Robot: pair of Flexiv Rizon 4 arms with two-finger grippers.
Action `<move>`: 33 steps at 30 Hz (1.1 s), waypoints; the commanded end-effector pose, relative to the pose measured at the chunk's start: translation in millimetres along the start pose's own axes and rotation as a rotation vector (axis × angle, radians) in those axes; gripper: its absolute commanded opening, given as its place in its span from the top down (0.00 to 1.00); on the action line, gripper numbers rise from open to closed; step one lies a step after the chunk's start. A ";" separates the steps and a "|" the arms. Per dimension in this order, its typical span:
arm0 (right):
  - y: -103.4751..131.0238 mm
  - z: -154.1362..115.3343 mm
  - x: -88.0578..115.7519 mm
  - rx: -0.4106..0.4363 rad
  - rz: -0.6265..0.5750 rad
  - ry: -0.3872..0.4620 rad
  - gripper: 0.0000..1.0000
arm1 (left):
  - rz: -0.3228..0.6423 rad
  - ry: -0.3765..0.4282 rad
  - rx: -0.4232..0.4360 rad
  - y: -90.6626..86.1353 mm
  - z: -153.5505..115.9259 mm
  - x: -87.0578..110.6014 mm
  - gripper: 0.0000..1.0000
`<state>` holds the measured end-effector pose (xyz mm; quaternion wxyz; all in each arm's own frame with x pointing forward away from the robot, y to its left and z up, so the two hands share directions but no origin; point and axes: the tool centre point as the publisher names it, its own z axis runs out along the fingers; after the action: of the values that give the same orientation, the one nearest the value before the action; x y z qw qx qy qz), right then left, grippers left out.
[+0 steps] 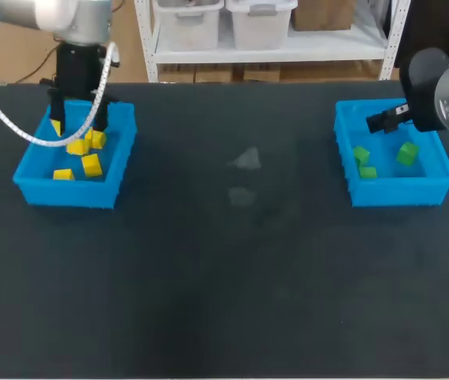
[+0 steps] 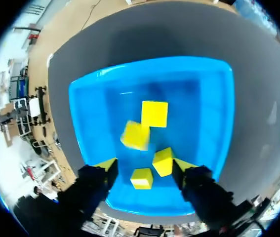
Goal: Put the green cubes in the right bin and the yellow cubes in the left bin.
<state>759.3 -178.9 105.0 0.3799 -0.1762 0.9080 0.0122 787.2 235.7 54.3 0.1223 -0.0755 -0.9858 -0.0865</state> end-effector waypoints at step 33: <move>0.4 0.9 1.3 0.001 0.001 -0.007 0.00 | -0.215 -1.075 0.033 -20.2 -55.5 9.8 0.00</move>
<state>759.3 -178.9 105.0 0.3799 -0.1762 0.9080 0.0122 795.0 201.8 106.4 -0.0533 0.0135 -0.9973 -0.0488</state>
